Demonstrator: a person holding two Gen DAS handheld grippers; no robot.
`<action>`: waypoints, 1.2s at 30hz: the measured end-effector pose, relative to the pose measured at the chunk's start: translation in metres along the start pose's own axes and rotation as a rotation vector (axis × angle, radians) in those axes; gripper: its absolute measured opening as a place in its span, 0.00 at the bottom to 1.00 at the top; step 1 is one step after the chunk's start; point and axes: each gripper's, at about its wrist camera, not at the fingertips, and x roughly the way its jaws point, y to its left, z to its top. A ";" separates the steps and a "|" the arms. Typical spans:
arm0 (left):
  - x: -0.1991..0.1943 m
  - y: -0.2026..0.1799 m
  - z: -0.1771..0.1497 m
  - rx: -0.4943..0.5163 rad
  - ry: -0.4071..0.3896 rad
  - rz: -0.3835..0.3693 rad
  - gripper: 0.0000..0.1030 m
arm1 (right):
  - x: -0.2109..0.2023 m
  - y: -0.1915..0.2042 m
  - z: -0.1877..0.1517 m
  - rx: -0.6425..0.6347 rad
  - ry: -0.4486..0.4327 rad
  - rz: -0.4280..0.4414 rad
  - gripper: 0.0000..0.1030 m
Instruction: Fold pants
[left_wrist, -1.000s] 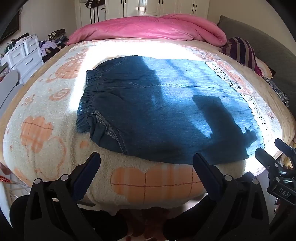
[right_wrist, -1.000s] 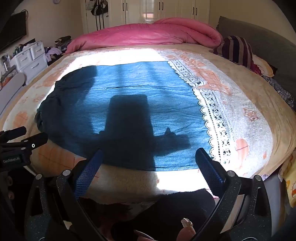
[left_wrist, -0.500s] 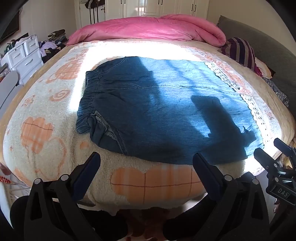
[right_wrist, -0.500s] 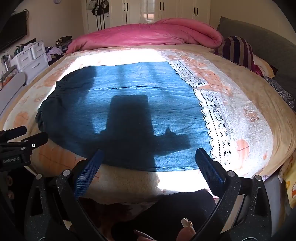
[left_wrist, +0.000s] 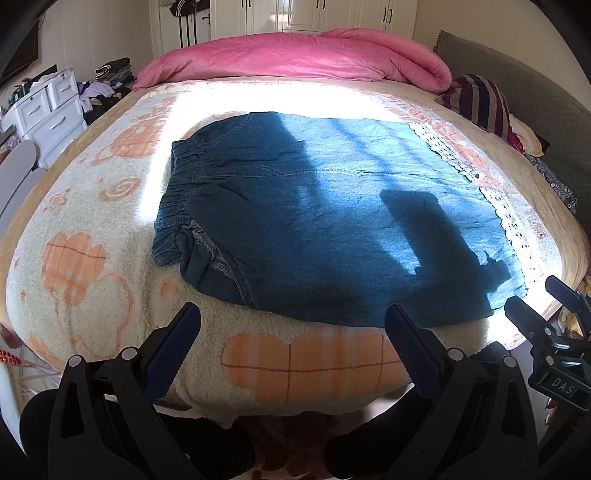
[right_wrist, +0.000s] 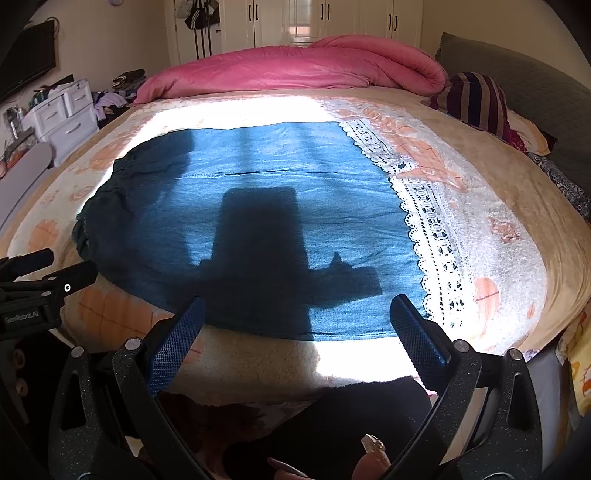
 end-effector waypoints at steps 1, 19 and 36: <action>0.000 0.000 0.000 0.000 0.000 0.001 0.96 | 0.000 0.000 0.000 0.002 0.002 0.002 0.92; -0.001 0.000 0.000 -0.002 -0.004 -0.001 0.96 | -0.003 -0.001 0.001 0.002 -0.005 0.000 0.92; -0.002 0.004 0.002 -0.009 -0.004 0.001 0.96 | 0.000 0.003 0.006 -0.011 -0.006 -0.005 0.92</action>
